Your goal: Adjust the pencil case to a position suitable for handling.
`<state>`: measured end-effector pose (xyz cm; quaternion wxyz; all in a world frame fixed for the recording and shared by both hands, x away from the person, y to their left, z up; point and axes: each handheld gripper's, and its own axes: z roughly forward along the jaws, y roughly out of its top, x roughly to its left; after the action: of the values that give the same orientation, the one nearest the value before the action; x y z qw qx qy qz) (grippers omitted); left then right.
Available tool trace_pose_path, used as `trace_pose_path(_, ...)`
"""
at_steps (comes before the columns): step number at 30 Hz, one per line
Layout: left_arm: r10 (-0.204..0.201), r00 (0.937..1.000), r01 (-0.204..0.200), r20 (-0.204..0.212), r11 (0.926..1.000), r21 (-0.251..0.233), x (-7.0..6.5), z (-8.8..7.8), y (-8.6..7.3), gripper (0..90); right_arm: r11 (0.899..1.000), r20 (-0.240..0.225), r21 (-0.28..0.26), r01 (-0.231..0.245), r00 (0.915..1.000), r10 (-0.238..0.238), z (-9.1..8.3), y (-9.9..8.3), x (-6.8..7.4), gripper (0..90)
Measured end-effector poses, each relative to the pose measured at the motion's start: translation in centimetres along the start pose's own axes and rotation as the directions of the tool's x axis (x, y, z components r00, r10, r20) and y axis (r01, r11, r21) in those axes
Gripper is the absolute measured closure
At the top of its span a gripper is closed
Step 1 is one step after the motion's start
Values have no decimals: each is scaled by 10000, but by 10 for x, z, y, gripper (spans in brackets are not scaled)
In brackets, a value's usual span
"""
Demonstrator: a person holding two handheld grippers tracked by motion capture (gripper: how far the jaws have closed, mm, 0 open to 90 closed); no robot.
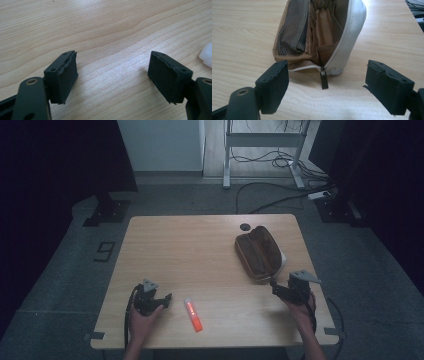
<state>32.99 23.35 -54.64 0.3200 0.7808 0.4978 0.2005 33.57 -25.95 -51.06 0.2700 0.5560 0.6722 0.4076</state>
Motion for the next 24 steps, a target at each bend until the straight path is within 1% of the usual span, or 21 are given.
trace_pose_path(10,0,10000,0,2,10000,2,0,0,0,233,9999,-133,108,60,9999,-58,6,11,0,189)
trace_pose_path(17,0,10000,0,0,10000,0,0,0,0,233,9999,-118,-73,79,9999,-79,8,22,-3,198)
trace_pose_path(19,1,10000,-1,3,10000,2,0,0,0,233,9999,-136,-123,53,9999,-55,11,29,-4,200)
trace_pose_path(24,-3,10000,3,2,10000,-4,0,0,0,233,9998,-54,-169,74,10000,-75,16,36,-3,205)
